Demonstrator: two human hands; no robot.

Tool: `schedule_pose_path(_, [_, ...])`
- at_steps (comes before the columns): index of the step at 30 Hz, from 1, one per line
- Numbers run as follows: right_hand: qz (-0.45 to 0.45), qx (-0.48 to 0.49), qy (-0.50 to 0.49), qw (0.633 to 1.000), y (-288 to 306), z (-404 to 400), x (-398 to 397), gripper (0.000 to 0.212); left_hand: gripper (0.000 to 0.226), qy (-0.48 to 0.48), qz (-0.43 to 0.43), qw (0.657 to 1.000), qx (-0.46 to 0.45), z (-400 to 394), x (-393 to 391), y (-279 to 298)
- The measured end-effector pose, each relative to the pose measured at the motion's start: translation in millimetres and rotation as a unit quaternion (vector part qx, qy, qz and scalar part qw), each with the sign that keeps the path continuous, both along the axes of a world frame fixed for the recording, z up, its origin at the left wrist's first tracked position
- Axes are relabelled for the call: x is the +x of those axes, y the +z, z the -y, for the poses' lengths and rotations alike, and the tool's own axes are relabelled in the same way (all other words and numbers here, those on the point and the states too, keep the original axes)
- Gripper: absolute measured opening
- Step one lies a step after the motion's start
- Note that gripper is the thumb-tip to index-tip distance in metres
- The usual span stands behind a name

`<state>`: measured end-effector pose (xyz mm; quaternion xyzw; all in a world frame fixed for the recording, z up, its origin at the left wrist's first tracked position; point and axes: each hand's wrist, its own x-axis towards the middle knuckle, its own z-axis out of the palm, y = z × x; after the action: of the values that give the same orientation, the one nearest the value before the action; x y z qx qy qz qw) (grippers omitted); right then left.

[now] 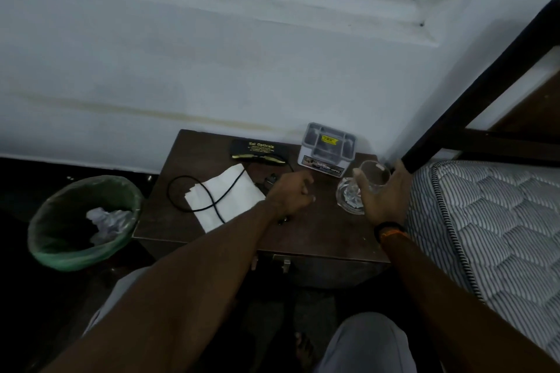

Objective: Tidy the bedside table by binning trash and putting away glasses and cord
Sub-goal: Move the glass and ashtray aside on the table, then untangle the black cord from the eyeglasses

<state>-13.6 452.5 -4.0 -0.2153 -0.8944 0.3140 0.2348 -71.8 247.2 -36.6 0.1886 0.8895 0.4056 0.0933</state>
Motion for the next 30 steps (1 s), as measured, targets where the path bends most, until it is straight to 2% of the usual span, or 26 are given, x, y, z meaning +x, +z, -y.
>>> schedule_pose_path(3, [-0.068, 0.100, 0.017, 0.993, 12, 19, 0, 0.078, 0.032, 0.010, 0.000, 1.000, -0.008, 19, 2, 6])
schedule_pose_path(6, [-0.094, 0.170, 0.059, 0.979, 18, 39, -7, 0.050, 0.021, 0.016, -0.002, 0.999, -0.028, 42, 1, 11])
schedule_pose_path(12, [-0.049, 0.167, 0.138, 0.975, 7, 85, -19, 0.012, 0.012, 0.033, -0.030, 0.998, -0.045, 101, 0, 15])
schedule_pose_path(14, [-0.011, 0.159, 0.173, 0.972, -1, 95, -19, 0.011, 0.013, 0.039, -0.032, 0.998, -0.048, 120, -1, 14])
schedule_pose_path(20, [0.103, 0.107, 0.221, 0.964, -19, 124, -16, 0.025, 0.012, 0.048, -0.034, 0.997, -0.055, 159, 1, 7])
schedule_pose_path(24, [0.174, 0.119, 0.250, 0.945, -25, 139, -19, 0.019, 0.013, 0.047, -0.030, 0.997, -0.049, 168, 3, -2])
schedule_pose_path(27, [0.214, 0.123, 0.247, 0.937, -27, 147, -25, 0.013, 0.013, 0.052, -0.026, 0.997, -0.043, 171, 4, -8])
schedule_pose_path(30, [0.246, 0.143, 0.227, 0.931, -28, 156, -31, 0.021, 0.014, 0.058, -0.015, 0.997, -0.040, 172, 2, -14])
